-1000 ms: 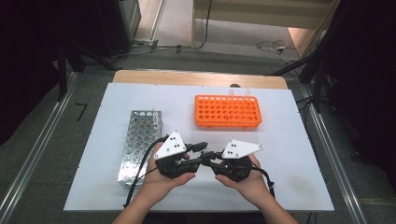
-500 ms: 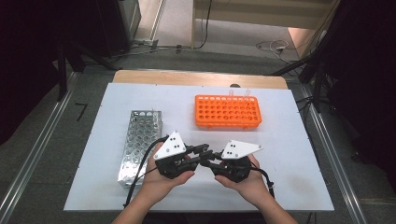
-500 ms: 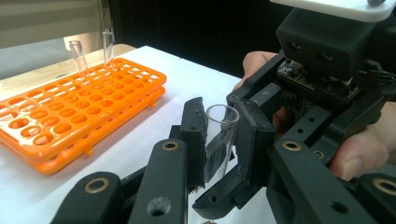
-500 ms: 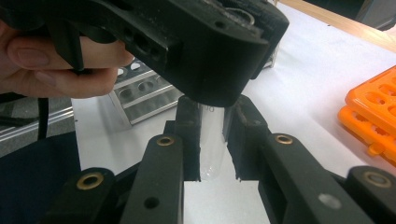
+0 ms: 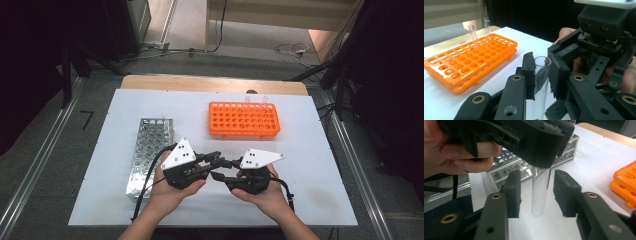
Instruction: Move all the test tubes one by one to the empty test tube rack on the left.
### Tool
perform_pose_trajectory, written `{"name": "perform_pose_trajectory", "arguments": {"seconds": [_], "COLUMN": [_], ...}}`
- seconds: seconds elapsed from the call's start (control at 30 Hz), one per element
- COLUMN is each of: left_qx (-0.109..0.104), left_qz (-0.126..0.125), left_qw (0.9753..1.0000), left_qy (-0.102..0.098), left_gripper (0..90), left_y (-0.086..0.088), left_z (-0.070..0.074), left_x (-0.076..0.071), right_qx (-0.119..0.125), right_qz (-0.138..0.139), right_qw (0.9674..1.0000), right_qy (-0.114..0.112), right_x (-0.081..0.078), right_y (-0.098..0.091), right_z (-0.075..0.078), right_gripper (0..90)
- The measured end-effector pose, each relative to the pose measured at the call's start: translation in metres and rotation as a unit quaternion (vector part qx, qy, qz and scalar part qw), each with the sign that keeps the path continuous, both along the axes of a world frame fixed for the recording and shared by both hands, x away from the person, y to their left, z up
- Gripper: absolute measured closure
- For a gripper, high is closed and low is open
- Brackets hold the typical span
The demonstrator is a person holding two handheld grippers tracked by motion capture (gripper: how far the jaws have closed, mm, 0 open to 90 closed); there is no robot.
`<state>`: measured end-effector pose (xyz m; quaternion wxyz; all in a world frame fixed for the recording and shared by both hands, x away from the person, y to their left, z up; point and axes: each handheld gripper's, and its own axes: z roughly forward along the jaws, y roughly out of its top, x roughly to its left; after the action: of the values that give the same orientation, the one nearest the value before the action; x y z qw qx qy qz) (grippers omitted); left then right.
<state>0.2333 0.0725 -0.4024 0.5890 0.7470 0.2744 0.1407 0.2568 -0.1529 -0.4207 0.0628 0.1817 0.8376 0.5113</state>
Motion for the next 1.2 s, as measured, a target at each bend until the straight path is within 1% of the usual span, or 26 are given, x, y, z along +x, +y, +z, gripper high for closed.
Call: {"name": "perform_pose_trajectory", "arguments": {"seconds": [0.03,0.1,0.13,0.23,0.4,0.53,0.57,0.6,0.67,0.7,0.73,0.8,0.83,0.97,1.07,1.13,1.2], "left_qx": [0.0,-0.005,-0.003,-0.005,-0.005,-0.008,-0.005,-0.007,-0.007,-0.007,-0.01,-0.011,-0.014,-0.021,-0.021,-0.022,-0.023], "left_qz": [0.007,0.012,0.017,0.021,0.03,0.041,0.044,0.048,0.055,0.059,0.063,0.073,0.078,0.099,0.117,0.128,0.142], "left_qw": [1.0,0.9999,0.9999,0.9998,0.9995,0.999,0.9989,0.9987,0.9983,0.998,0.9977,0.997,0.9966,0.9945,0.9926,0.9911,0.9891], "left_qy": [-0.002,-0.001,-0.001,-0.002,-0.011,-0.015,-0.016,-0.017,-0.019,-0.02,-0.022,-0.023,-0.025,-0.026,-0.026,-0.028,-0.03], "left_gripper": [75.7,75.8,75.8,75.8,75.8,75.9,75.9,75.9,75.9,75.9,75.9,75.9,75.9,75.9,75.9,75.9,75.9], "left_y": [0.002,0.005,0.007,0.01,0.017,0.025,0.027,0.029,0.034,0.037,0.039,0.046,0.049,0.064,0.074,0.08,0.087], "left_z": [0.001,0.001,0.002,0.003,0.007,0.009,0.01,0.01,0.012,0.013,0.013,0.015,0.016,0.017,0.017,0.017,0.018], "left_x": [0.0,0.002,0.002,0.003,0.004,0.007,0.007,0.008,0.009,0.009,0.01,0.011,0.012,0.016,0.02,0.023,0.026], "right_qx": [0.002,0.006,0.007,0.013,0.008,0.016,0.016,0.014,0.013,0.015,0.018,0.022,0.024,0.024,0.024,0.022,0.022], "right_qz": [-0.001,-0.008,-0.011,-0.02,-0.043,-0.064,-0.07,-0.075,-0.077,-0.081,-0.082,-0.083,-0.083,-0.084,-0.088,-0.092,-0.096], "right_qw": [1.0,1.0,0.9999,0.9997,0.999,0.9978,0.9974,0.997,0.9969,0.9966,0.9964,0.9963,0.9962,0.9962,0.9958,0.9955,0.9952], "right_qy": [-0.001,0.002,0.002,0.002,-0.009,-0.009,-0.011,-0.012,-0.011,-0.009,-0.011,-0.007,-0.008,-0.005,-0.001,-0.002,-0.004], "right_x": [0.0,0.001,0.002,0.004,0.006,0.01,0.012,0.013,0.016,0.017,0.019,0.021,0.022,0.026,0.029,0.03,0.032], "right_y": [0.0,-0.002,-0.003,-0.006,-0.01,-0.018,-0.02,-0.022,-0.027,-0.029,-0.031,-0.036,-0.038,-0.046,-0.05,-0.053,-0.056], "right_z": [0.0,0.0,0.001,0.002,0.004,0.005,0.006,0.006,0.006,0.006,0.005,0.006,0.006,0.005,0.003,0.003,0.002], "right_gripper": [49.8,46.8,45.5,40.2,24.1,18.2,16.4,15.0,8.0,7.6,5.1,1.2,0.0,0.0,0.0,0.0,0.0]}}
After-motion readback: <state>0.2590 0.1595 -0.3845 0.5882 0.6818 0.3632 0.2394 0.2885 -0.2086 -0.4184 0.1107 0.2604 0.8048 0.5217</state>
